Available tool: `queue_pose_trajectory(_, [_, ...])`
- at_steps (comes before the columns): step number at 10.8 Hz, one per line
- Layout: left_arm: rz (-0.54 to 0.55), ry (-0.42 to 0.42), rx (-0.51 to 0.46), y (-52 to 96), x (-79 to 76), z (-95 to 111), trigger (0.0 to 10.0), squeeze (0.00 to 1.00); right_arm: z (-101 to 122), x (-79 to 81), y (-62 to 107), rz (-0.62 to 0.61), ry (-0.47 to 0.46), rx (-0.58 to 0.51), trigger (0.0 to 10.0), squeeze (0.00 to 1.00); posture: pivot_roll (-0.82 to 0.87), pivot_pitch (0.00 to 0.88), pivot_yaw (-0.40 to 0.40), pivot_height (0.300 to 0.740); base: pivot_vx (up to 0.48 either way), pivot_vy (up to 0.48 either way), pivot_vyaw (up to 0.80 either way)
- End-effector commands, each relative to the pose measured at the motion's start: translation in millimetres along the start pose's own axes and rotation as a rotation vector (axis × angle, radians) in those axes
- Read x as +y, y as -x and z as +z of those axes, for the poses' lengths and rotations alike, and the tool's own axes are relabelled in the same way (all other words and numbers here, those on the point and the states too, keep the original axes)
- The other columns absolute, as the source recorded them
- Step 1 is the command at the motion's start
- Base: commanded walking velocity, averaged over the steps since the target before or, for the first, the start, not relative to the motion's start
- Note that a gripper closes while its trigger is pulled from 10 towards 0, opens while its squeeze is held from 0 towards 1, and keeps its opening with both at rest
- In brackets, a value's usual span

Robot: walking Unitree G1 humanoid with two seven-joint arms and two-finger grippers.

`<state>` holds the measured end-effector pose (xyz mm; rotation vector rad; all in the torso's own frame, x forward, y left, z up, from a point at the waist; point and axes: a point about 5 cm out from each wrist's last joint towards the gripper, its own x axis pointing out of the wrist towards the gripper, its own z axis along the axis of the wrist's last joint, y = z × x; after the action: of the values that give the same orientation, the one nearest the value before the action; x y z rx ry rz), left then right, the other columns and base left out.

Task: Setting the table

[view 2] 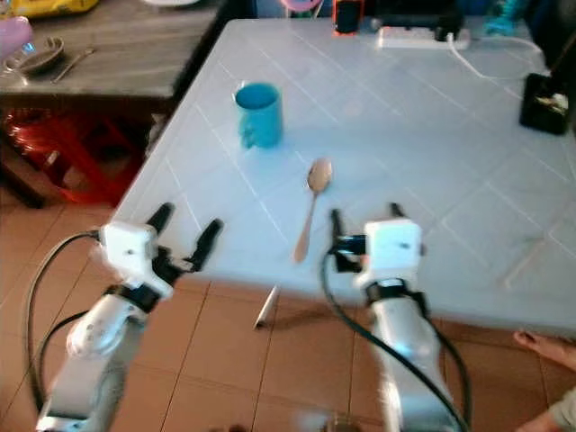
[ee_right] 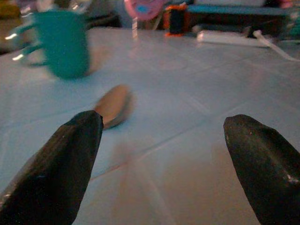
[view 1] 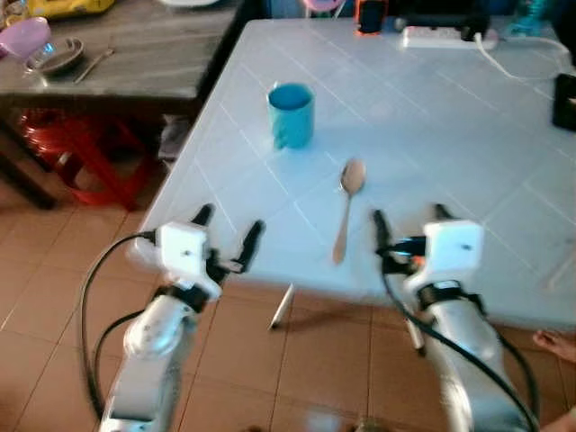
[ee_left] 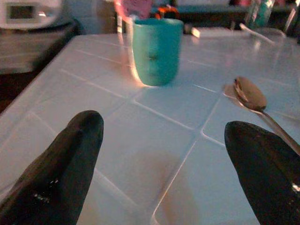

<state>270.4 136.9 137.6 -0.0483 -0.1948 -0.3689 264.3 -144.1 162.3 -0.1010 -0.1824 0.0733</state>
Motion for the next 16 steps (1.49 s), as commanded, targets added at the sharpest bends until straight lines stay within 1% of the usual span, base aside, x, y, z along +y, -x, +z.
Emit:
queue_pose_trajectory(1, [-0.018,0.013,-0.002,-1.1,-5.6,0.2,10.0,0.0,-0.7,-6.7,3.4,-0.02,0.013,0.01,10.0,0.0,-0.12,0.207,0.116,0.74,0.0,0.0,0.0])
queue_pose_trajectory(5, [-0.04,-0.011,0.018,5.7,-4.3,-4.2,10.0,0.0,-0.5,-1.7,1.7,-0.014,-0.015,0.012,10.0,0.0,-0.11,0.207,0.112,0.74,0.0,0.0,0.0])
queue_pose_trajectory(7, [-0.044,-0.02,0.026,8.2,-2.0,-5.3,10.0,0.0,-1.7,1.4,-3.7,-0.025,-0.08,0.029,10.0,0.0,-0.1,0.208,0.113,0.74,0.0,0.0,0.0])
queue_pose_trajectory(9, [-0.07,-0.023,0.036,11.2,-0.4,-6.3,10.0,0.0,2.1,10.5,-11.9,-0.023,-0.12,0.027,10.0,0.0,-0.1,0.209,0.113,0.74,0.0,0.0,0.0])
queue_pose_trajectory(10, [-0.089,-0.027,0.047,12.5,0.7,-7.1,10.0,0.0,4.1,18.1,-21.2,-0.031,-0.198,0.05,10.0,0.0,-0.09,0.217,0.115,0.74,0.0,0.0,0.0])
queue_pose_trajectory(11, [-0.098,-0.027,0.051,12.4,0.6,-7.2,10.0,0.0,7.6,25.8,-29.7,-0.03,-0.247,0.064,10.0,0.0,-0.09,0.22,0.117,0.74,0.0,0.0,0.0])
queue_pose_trajectory(13, [-0.121,-0.017,0.058,12.1,-3.7,-8.9,10.0,0.0,9.1,48.0,-44.6,-0.026,-0.295,0.15,10.0,0.0,-0.09,0.223,0.116,0.74,0.0,0.0,0.0])
queue_pose_trajectory(14, [-0.123,-0.014,0.058,11.7,-4.4,-9.1,10.0,0.0,8.1,51.7,-47.7,-0.021,-0.311,0.177,10.0,0.0,-0.09,0.224,0.116,0.74,0.0,0.0,0.0])
queue_pose_trajectory(15, [-0.127,-0.008,0.061,11.1,-6.2,-10.1,10.0,0.0,6.7,59.7,-55.6,-0.011,-0.334,0.222,10.0,0.0,-0.09,0.224,0.114,0.74,0.0,0.0,0.0])
queue_pose_trajectory(16, [-0.132,-0.003,0.064,10.8,-8.1,-11.1,10.0,0.0,6.0,68.0,-60.1,0.017,-0.322,0.256,10.0,0.0,-0.09,0.223,0.11,0.74,0.0,0.0,0.0])
